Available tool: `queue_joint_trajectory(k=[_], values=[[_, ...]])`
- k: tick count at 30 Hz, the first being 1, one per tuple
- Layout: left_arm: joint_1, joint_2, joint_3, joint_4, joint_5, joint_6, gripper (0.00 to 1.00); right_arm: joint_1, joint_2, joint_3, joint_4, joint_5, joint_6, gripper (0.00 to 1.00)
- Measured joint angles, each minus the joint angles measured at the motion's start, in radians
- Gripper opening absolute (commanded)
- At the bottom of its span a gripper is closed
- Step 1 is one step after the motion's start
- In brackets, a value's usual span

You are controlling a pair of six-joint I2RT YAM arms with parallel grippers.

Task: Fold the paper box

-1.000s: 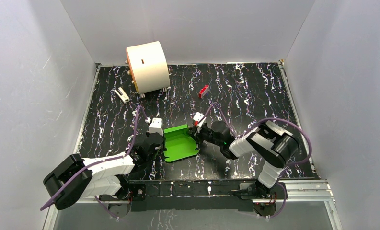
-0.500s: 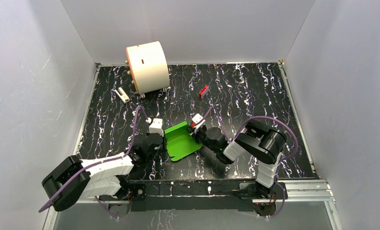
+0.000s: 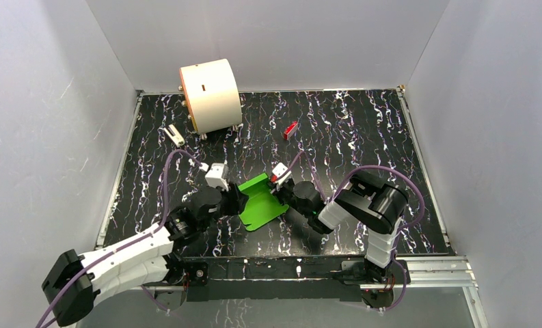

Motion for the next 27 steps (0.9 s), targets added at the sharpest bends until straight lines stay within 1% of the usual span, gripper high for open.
queue_joint_trajectory(k=[4,6,10,14,17,19,22,25,27], values=[[0.0,-0.074,0.049,-0.082,0.002,-0.026,0.5,0.0,0.0,0.0,0.0,-0.027,-0.009,0.04],[0.0,-0.1,0.074,-0.124,-0.002,-0.036,0.55,0.0,0.0,0.0,0.0,-0.037,-0.011,0.04],[0.0,-0.086,0.146,-0.197,-0.036,-0.047,0.65,0.0,0.0,0.0,0.0,-0.048,-0.011,0.04],[0.0,0.032,0.257,-0.238,-0.094,-0.049,0.68,0.0,0.0,-0.002,0.0,-0.06,-0.011,0.04],[0.013,0.155,0.328,-0.234,-0.1,-0.045,0.68,-0.001,0.0,-0.005,0.001,-0.064,-0.011,0.04],[0.041,0.247,0.366,-0.226,-0.071,-0.043,0.68,-0.001,0.0,-0.005,0.001,-0.067,-0.011,0.04],[0.127,0.372,0.399,-0.209,0.012,-0.045,0.67,-0.001,0.0,-0.005,0.002,-0.075,-0.01,0.04],[0.206,0.457,0.409,-0.183,0.095,-0.053,0.64,-0.001,0.0,-0.005,0.003,-0.079,-0.01,0.04],[0.233,0.491,0.414,-0.171,0.133,-0.056,0.62,-0.001,0.0,-0.005,0.006,-0.08,-0.01,0.05]])
